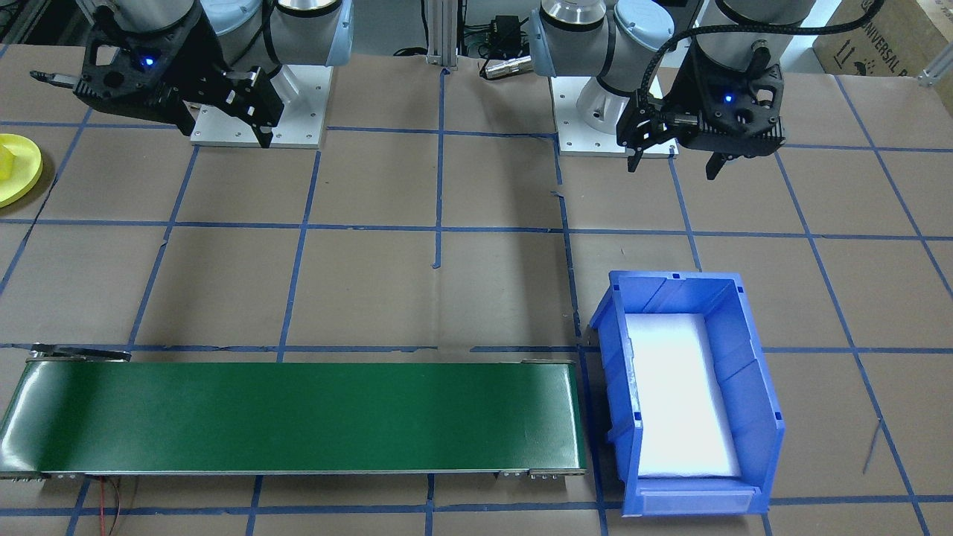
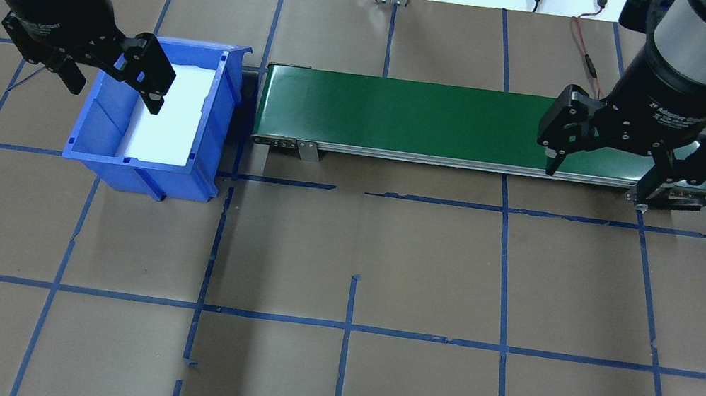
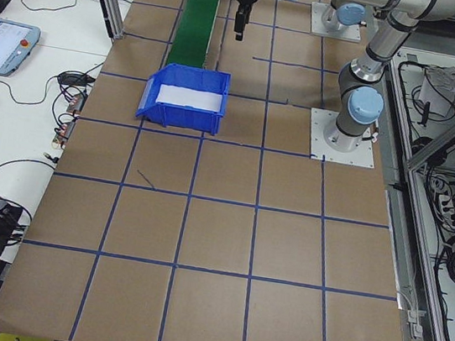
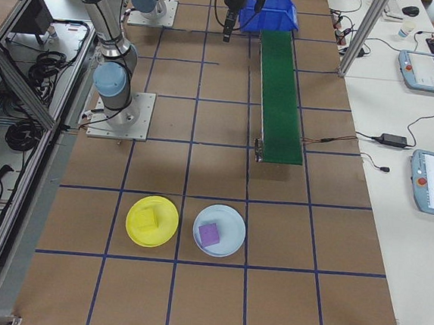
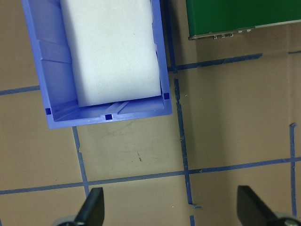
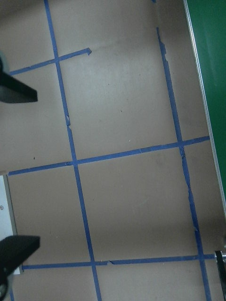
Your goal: Move block left to right into plate
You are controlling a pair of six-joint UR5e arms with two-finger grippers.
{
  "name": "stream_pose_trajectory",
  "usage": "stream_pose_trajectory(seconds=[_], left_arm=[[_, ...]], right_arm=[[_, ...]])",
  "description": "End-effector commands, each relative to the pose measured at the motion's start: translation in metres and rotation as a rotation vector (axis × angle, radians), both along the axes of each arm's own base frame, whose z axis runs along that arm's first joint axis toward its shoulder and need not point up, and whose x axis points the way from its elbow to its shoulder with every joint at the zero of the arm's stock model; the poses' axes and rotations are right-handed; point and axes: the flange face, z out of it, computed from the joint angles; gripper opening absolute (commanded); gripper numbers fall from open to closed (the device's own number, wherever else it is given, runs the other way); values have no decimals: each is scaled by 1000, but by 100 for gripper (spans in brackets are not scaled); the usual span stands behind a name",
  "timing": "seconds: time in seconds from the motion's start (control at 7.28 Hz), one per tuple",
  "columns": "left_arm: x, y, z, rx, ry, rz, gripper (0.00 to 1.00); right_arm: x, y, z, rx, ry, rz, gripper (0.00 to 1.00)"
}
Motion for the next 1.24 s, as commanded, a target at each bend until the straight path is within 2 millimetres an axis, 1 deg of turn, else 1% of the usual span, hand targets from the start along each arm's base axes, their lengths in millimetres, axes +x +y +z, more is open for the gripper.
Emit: stream_pose_trajectory(seconds=[0.0,0.14,0.41,0.69,1.1], left_arm=[[-1,0,0,0,0,-1,100],[0,0,0,0,0,0,100],[0,0,0,0,0,0,100],[-1,0,0,0,0,-1,100],[0,0,0,0,0,0,100]], right_arm=[[3,0,-4,4,-8,-2,100],[3,-1,-7,4,-10,-1,100],[2,-15,-2,-88,20,1,100],[3,-16,1,-101,20,-1,100],[3,-15,0,-97,11,1,100]])
